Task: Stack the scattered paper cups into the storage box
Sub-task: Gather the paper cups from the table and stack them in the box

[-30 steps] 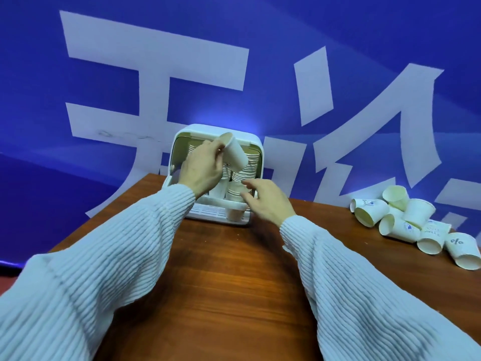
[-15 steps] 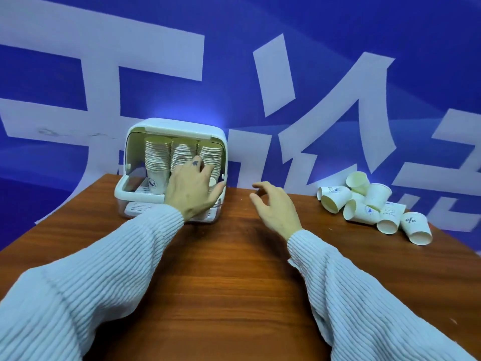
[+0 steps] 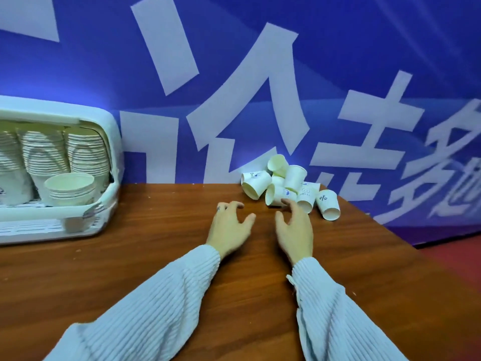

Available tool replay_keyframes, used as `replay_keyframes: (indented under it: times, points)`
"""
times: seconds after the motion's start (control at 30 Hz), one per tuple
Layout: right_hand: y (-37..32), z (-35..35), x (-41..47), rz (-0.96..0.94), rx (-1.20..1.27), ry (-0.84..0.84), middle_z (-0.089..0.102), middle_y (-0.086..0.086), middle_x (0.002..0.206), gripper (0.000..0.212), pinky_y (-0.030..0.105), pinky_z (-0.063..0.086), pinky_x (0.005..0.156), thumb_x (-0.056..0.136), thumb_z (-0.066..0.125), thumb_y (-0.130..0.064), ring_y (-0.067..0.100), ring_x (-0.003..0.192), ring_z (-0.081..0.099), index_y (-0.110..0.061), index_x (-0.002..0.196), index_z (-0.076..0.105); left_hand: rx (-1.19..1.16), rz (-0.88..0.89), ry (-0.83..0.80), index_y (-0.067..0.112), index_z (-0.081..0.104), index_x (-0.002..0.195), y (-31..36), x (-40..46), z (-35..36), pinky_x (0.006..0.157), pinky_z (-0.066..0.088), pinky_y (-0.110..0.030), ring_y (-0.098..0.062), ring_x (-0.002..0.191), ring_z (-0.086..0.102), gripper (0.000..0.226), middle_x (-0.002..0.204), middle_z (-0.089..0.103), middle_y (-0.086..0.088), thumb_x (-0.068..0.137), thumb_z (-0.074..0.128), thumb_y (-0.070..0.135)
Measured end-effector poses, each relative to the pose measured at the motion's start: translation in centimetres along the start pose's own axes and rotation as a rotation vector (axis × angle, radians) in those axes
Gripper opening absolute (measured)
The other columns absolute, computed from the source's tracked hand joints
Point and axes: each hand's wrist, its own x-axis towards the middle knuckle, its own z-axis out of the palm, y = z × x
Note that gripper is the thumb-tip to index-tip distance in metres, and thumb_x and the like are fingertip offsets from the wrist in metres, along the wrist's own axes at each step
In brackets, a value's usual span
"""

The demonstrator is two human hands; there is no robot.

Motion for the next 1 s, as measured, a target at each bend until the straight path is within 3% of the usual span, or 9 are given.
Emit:
replay_keyframes:
  times: [0.17,0.37,0.5,0.6,0.87,1.0]
  points:
    - [2.3,1.8,3.5,-0.108,-0.226,0.061,0.06,0.0,0.139,0.05,0.039,0.039,0.11,0.094,0.06,-0.021,0.024,0.132,0.048,-0.026,0.143,0.056,0.004,-0.159,0.038,0.027,0.047,0.14,0.5,4.2,3.3,0.112,0.037,-0.049,-0.029,0.126,0.053,0.067,0.142,0.044,-0.005,0.087,0.057,0.067]
    - [3.0,3.8,6.6,-0.262,-0.498,-0.063,0.03,0.008,0.164,0.058,0.044,0.027,0.121,0.093,0.058,-0.011,0.029,0.152,0.024,-0.038,0.144,0.054,0.165,0.001,0.043,0.035,0.049,0.139,-0.6,6.7,4.7,0.108,0.033,-0.047,-0.024,0.132,0.047,0.06,0.144,0.043,0.001,0.087,0.057,0.064]
    - [3.4,4.2,6.9,-0.275,-0.514,-0.101,0.026,0.01,0.167,0.048,0.046,0.022,0.125,0.093,0.061,-0.012,0.031,0.155,0.018,-0.036,0.134,0.066,0.149,0.079,-0.032,0.05,0.056,0.128,-0.7,7.9,4.9,0.109,0.026,-0.044,-0.021,0.139,0.031,0.044,0.144,0.04,0.01,0.087,0.059,0.063]
    - [3.5,4.6,6.9,-0.215,-0.468,-0.133,0.021,0.015,0.168,0.046,0.045,0.021,0.125,0.095,0.056,-0.017,0.032,0.156,0.014,-0.034,0.137,0.062,0.07,0.062,-0.089,0.056,0.058,0.124,-0.6,9.0,4.7,0.113,0.019,-0.044,-0.018,0.146,0.02,0.038,0.151,0.036,0.012,0.087,0.059,0.065]
    - [3.0,5.0,6.4,-0.082,-0.46,-0.217,0.021,0.01,0.169,0.055,0.041,0.023,0.123,0.094,0.055,-0.029,0.027,0.156,0.019,-0.026,0.149,0.051,-0.052,-0.006,-0.124,0.039,0.048,0.147,0.4,9.8,4.8,0.121,0.008,-0.042,-0.011,0.153,0.011,0.055,0.158,0.035,0.011,0.097,0.046,0.062]
    - [2.8,4.9,6.1,-0.094,-0.477,-0.154,0.034,0.004,0.166,0.056,0.041,0.03,0.119,0.096,0.053,-0.031,0.025,0.151,0.029,-0.015,0.15,0.05,-0.135,0.031,-0.074,0.037,0.059,0.137,-0.2,9.8,4.7,0.12,0.02,-0.043,-0.014,0.144,0.035,0.049,0.148,0.049,0.012,0.094,0.051,0.061]
